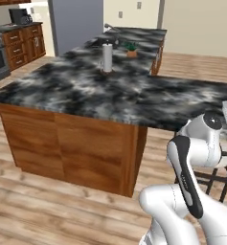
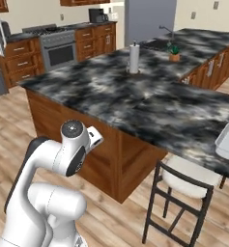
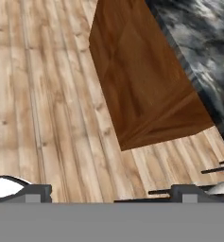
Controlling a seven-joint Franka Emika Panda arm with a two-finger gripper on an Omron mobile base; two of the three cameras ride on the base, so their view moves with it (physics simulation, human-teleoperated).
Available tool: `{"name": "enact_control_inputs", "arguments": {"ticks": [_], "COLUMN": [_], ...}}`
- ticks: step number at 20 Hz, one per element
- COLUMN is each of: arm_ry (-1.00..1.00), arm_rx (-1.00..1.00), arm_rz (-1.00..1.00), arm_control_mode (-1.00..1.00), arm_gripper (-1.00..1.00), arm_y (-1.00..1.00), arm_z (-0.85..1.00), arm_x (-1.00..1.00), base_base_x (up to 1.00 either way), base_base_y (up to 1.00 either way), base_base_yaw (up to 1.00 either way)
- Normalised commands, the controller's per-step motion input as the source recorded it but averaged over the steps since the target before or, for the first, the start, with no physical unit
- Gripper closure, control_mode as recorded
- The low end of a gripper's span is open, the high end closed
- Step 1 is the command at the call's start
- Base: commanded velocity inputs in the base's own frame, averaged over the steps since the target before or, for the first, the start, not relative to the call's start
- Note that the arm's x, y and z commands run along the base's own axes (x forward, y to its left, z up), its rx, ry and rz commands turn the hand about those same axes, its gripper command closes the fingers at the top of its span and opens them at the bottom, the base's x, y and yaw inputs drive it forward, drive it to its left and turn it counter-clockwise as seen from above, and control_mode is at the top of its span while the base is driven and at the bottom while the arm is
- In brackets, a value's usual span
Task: Place the cold items (eggplant and lime) from the fridge in one tupperware on the dining counter. Place the warm items (kebab skewer and hot dog) in the stove area in another tupperware.
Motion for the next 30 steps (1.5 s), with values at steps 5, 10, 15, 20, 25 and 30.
{"name": "enact_control_inputs", "arguments": {"ticks": [5, 10, 15, 20, 25, 30], "arm_ry": [0.0, 0.0, 0.0, 0.0, 0.0, 0.0], "arm_rx": [0.0, 0.0, 0.0, 0.0, 0.0, 0.0], "arm_rz": [0.0, 0.0, 0.0, 0.0, 0.0, 0.0], "arm_control_mode": [1.0, 1.0, 1.0, 1.0, 1.0, 1.0], "arm_gripper": [-1.0, -1.0, -1.0, -1.0, -1.0, -1.0], "arm_y": [0.0, 0.0, 0.0, 0.0, 0.0, 0.0], "arm_z": [0.0, 0.0, 0.0, 0.0, 0.0, 0.0], "arm_x": [0.0, 0.0, 0.0, 0.0, 0.0, 0.0], "base_base_x": [0.37, 0.31, 0.25, 0.23, 0.21, 0.18], "base_base_y": [1.0, 1.0, 1.0, 1.0, 1.0, 1.0], "base_base_yaw": [-0.2, -0.2, -0.19, -0.19, -0.17, -0.16]}}
